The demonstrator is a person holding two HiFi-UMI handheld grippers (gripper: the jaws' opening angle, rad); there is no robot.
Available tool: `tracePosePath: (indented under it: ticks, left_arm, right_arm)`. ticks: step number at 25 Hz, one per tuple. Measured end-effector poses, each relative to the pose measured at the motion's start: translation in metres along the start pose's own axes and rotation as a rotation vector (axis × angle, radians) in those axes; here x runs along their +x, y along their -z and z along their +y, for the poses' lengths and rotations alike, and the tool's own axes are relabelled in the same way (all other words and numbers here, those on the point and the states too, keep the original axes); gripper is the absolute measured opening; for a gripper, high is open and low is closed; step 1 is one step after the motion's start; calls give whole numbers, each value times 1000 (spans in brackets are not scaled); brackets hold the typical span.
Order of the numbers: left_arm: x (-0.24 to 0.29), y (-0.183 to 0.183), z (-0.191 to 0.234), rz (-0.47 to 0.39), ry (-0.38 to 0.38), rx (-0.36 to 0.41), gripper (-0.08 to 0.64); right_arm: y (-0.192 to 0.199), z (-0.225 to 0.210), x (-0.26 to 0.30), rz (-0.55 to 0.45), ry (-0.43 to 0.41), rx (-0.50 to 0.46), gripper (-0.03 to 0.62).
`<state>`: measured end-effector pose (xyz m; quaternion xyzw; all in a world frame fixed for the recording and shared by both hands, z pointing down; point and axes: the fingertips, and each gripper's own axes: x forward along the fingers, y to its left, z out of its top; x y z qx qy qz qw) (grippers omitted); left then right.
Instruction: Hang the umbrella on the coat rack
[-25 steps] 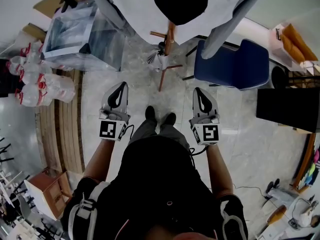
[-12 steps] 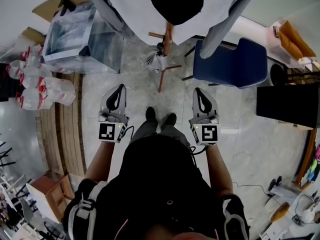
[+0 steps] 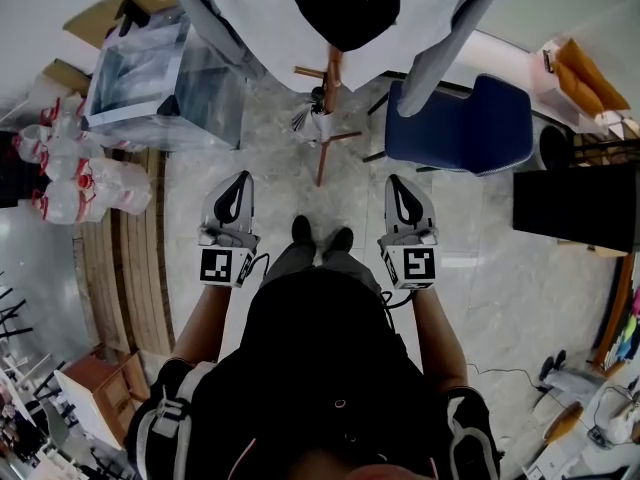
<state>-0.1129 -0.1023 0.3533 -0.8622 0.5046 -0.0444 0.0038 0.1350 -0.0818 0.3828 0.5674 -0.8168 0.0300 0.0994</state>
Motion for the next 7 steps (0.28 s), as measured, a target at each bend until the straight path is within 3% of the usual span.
tracePosePath:
  ticks: [7]
  left_arm:
    - [2, 1, -5, 1, 0, -4, -2]
  right_arm:
    - [-1, -5, 0, -2, 3, -9, 0]
